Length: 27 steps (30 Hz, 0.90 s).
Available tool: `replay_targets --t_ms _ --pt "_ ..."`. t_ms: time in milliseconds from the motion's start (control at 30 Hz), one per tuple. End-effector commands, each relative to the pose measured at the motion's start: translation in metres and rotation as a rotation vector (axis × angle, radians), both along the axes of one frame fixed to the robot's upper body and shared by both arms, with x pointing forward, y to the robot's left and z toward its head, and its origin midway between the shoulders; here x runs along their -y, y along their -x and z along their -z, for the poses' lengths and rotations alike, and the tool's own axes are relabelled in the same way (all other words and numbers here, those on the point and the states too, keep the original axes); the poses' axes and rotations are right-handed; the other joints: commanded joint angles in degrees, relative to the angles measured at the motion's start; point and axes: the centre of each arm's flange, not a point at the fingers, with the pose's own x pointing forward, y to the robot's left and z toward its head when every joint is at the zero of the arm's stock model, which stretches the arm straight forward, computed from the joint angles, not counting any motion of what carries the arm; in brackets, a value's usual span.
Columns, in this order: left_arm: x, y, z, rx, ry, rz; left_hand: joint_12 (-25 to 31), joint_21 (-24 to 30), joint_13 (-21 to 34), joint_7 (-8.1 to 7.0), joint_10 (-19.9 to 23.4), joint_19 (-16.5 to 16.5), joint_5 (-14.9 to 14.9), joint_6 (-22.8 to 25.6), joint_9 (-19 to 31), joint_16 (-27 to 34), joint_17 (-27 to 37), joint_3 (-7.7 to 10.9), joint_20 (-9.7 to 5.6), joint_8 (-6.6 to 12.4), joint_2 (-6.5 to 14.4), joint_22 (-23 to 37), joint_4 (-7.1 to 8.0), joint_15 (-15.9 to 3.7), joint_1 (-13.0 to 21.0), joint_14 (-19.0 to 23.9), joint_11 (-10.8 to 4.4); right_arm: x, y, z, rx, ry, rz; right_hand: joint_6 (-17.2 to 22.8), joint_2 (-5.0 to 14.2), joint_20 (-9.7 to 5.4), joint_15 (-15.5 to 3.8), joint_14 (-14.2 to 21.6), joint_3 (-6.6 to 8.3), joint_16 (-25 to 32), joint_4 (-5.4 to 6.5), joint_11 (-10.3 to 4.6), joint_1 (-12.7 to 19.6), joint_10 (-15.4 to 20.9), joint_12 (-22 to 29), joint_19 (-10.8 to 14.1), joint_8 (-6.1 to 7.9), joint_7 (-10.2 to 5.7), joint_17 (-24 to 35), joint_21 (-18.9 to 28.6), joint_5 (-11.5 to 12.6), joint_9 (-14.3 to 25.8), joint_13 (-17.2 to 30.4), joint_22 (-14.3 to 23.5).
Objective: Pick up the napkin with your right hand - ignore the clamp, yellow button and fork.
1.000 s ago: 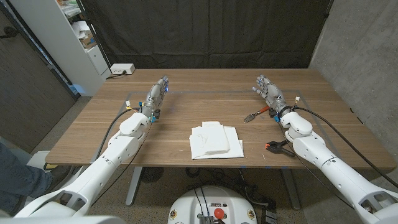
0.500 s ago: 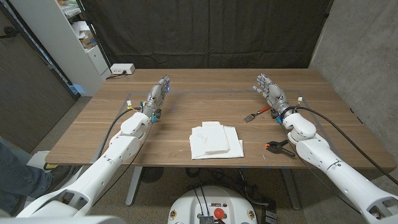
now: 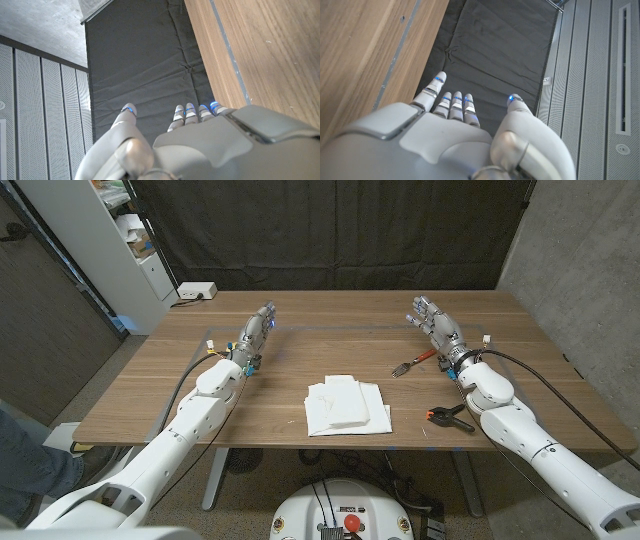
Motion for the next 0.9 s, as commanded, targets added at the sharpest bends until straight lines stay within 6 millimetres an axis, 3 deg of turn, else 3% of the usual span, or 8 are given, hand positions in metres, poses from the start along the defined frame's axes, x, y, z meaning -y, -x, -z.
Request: replay_targets --t_ms 33,200,467,900 --pt "0.003 0.002 0.000 0.008 0.006 0.006 0.41 0.27 0.12 0.21 0.18 -2.41 0.12 0.42 0.19 0.37 0.19 -0.09 -0.32 0.35 0.52 0.28 -0.34 0.04 0.26 -0.89 0.10 0.002 0.013 -0.001 0.026 0.010 -0.018 0.49 0.10 0.15 0.15 1.35 -0.02 0.80 -0.18 -0.45 0.29 0.15 0.34 0.85 0.45 -0.31 0.23 0.59 0.24 0.20 0.23 0.24" --pt "0.004 0.002 0.001 0.002 0.000 0.003 0.53 0.32 0.12 0.11 0.49 -2.32 0.11 0.74 0.19 0.49 0.18 -0.12 -0.31 0.46 0.58 0.28 -0.41 -0.12 0.27 -0.55 -0.06 0.002 0.018 -0.002 0.036 0.019 -0.015 0.34 0.44 0.52 -0.74 5.10 -0.23 2.22 -0.08 -0.52 -0.17 0.09 0.27 2.53 0.34 -0.59 0.44 1.04 0.15 0.20 0.24 0.27" --pt "0.002 0.002 0.002 0.000 -0.001 0.007 0.78 0.45 0.11 -0.10 1.21 -2.07 0.08 1.21 0.18 0.74 0.15 -0.16 0.48 0.57 0.69 0.26 -0.57 -0.08 0.34 0.31 -0.41 -0.003 0.027 -0.002 0.070 0.031 -0.037 -0.01 0.47 1.01 -1.09 6.90 -0.33 2.81 -0.24 -0.91 -0.23 -0.48 0.07 3.01 0.22 -1.56 0.51 1.04 0.09 0.22 0.26 0.28" --pt "-0.005 0.005 0.002 0.000 0.002 -0.004 0.86 0.46 0.11 -0.15 1.57 -2.06 0.05 1.51 0.17 0.71 0.13 -0.16 1.34 0.60 0.87 0.26 -0.72 0.05 0.45 0.54 -0.41 -0.010 0.032 0.002 0.092 0.014 -0.072 0.30 0.22 2.19 0.03 5.73 -0.40 1.79 -0.92 -1.14 0.06 -0.51 0.14 1.34 0.38 -4.28 0.26 0.28 0.03 0.32 0.28 0.34"
